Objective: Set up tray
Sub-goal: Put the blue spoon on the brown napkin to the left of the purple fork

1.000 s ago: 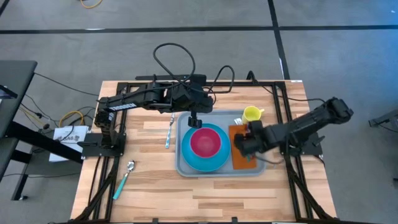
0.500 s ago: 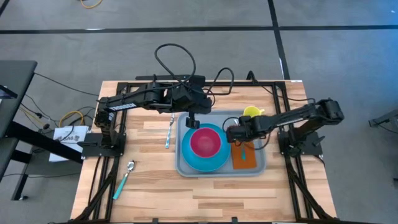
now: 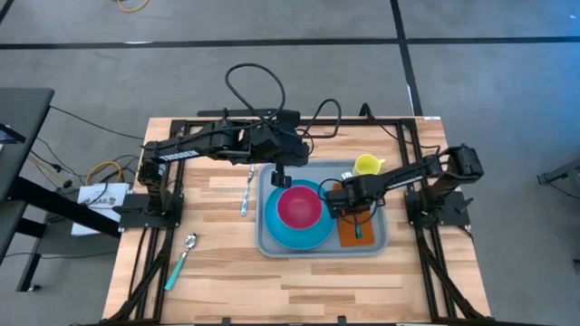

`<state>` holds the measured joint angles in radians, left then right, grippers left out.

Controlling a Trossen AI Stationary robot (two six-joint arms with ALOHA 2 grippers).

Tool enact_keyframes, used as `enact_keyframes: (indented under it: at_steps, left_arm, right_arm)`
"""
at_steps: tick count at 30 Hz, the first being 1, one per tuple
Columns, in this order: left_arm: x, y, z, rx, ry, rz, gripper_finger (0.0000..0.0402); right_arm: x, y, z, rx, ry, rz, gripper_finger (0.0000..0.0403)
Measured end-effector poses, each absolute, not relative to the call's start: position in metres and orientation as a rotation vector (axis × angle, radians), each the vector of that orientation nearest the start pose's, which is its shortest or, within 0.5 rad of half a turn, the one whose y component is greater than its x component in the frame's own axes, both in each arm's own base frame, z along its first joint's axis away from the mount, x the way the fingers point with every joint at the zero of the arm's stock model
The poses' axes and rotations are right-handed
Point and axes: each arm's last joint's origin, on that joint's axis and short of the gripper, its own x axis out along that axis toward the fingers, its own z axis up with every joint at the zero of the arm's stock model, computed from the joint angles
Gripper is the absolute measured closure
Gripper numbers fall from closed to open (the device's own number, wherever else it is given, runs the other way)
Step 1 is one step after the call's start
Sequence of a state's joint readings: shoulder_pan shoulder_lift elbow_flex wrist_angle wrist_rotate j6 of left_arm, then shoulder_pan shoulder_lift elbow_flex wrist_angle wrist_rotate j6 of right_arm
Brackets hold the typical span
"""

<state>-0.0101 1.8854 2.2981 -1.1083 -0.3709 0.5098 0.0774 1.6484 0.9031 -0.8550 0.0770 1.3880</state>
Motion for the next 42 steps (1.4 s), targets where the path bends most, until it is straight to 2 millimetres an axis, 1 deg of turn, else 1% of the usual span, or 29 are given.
enact_keyframes:
  at_steps: [4,8,15,19,22,25,28,31,34,36,39,42]
  left_arm:
    - [0.375,0.007,0.447,0.617,0.764,0.163,0.0401]
    - [0.375,0.007,0.447,0.617,0.766,0.163,0.0401]
    - [0.373,0.008,0.445,0.622,0.794,0.177,0.0402]
    - [0.365,0.011,0.440,0.623,0.905,0.299,0.0401]
    - [0.350,0.014,0.436,0.665,1.034,0.415,0.0402]
    - [0.331,0.018,0.442,0.654,1.088,0.536,0.0402]
    - [0.305,0.025,0.455,0.537,1.075,0.627,0.0402]
    - [0.281,0.036,0.473,0.369,0.970,0.731,0.0402]
    - [0.256,0.044,0.488,0.220,0.888,0.765,0.0401]
    - [0.241,0.048,0.494,0.115,0.840,0.775,0.0402]
    - [0.229,0.051,0.487,0.039,0.851,0.798,0.0402]
    - [0.225,0.052,0.464,0.049,0.931,0.858,0.0401]
  right_arm:
    - [0.258,0.016,0.156,0.978,1.257,-1.045,0.0301]
    - [0.257,0.014,0.174,1.035,1.235,-0.963,0.0283]
    - [0.253,0.014,0.225,1.045,1.089,-0.806,0.0265]
    - [0.246,0.018,0.253,0.964,0.952,-0.757,0.0261]
    - [0.238,0.023,0.271,0.867,0.868,-0.712,0.0260]
    - [0.228,0.027,0.284,0.789,0.786,-0.694,0.0262]
    - [0.218,0.029,0.295,0.713,0.725,-0.675,0.0263]
    - [0.210,0.032,0.303,0.616,0.690,-0.647,0.0264]
    - [0.205,0.034,0.308,0.530,0.665,-0.627,0.0262]
    - [0.204,0.036,0.309,0.483,0.655,-0.623,0.0261]
    - [0.204,0.039,0.308,0.411,0.667,-0.604,0.0260]
    - [0.204,0.042,0.308,0.351,0.677,-0.590,0.0260]
